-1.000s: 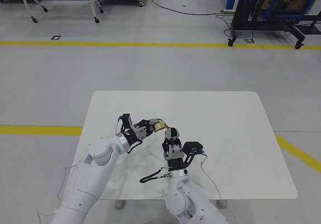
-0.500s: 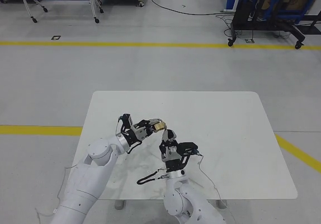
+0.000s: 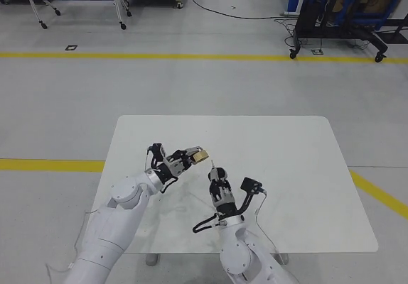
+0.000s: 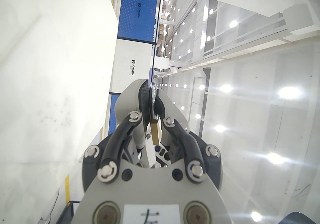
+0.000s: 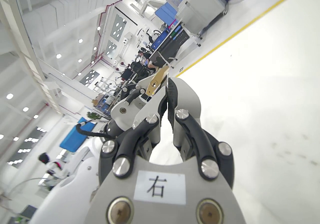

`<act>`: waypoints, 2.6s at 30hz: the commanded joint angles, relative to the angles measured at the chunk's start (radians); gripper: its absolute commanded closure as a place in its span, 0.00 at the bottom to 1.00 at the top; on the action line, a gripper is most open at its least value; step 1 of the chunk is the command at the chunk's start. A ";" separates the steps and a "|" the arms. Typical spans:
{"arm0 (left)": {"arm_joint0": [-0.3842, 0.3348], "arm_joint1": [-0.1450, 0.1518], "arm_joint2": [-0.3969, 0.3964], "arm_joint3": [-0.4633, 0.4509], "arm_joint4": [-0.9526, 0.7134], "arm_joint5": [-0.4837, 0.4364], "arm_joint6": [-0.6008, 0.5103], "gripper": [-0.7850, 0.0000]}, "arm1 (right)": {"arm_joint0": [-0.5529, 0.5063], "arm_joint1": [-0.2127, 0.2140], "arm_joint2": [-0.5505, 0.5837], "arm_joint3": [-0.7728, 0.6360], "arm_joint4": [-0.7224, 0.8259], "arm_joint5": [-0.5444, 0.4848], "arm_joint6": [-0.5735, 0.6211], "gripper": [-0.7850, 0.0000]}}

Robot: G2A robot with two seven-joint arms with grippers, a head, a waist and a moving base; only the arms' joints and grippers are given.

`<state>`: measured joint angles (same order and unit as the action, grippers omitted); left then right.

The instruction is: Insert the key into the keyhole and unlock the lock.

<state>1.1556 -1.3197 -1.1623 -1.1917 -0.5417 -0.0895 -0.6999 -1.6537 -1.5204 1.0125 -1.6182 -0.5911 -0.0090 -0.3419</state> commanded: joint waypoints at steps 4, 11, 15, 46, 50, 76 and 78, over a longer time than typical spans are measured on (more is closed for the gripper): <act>-0.026 -0.006 0.022 0.039 0.038 -0.068 0.014 1.00 | -0.018 0.013 0.045 -0.019 0.091 -0.040 0.156 1.00; -0.031 -0.012 0.052 0.048 0.124 -0.121 0.081 1.00 | -0.046 0.015 0.027 -0.052 0.066 -0.049 0.131 1.00; -0.029 -0.013 0.060 0.045 0.147 -0.129 0.093 1.00 | -0.058 0.014 0.014 -0.070 0.051 -0.037 0.104 1.00; -0.023 -0.014 0.069 0.038 0.224 -0.183 0.096 1.00 | -0.009 0.003 0.017 -0.064 0.181 0.061 0.098 1.00; -0.022 -0.014 0.072 0.036 0.234 -0.190 0.098 1.00 | -0.007 0.002 0.019 -0.062 0.193 0.066 0.096 1.00; -0.027 -0.007 0.058 0.043 0.197 -0.183 -0.030 1.00 | -0.047 0.026 0.086 -0.119 0.211 0.028 0.262 1.00; -0.032 -0.005 0.052 0.050 0.182 -0.167 -0.062 1.00 | -0.060 0.035 0.109 -0.139 0.202 0.014 0.321 1.00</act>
<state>1.1264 -1.3261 -1.1071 -1.1456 -0.3518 -0.2654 -0.7451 -1.7065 -1.4897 1.1083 -1.7466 -0.3855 0.0120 -0.0569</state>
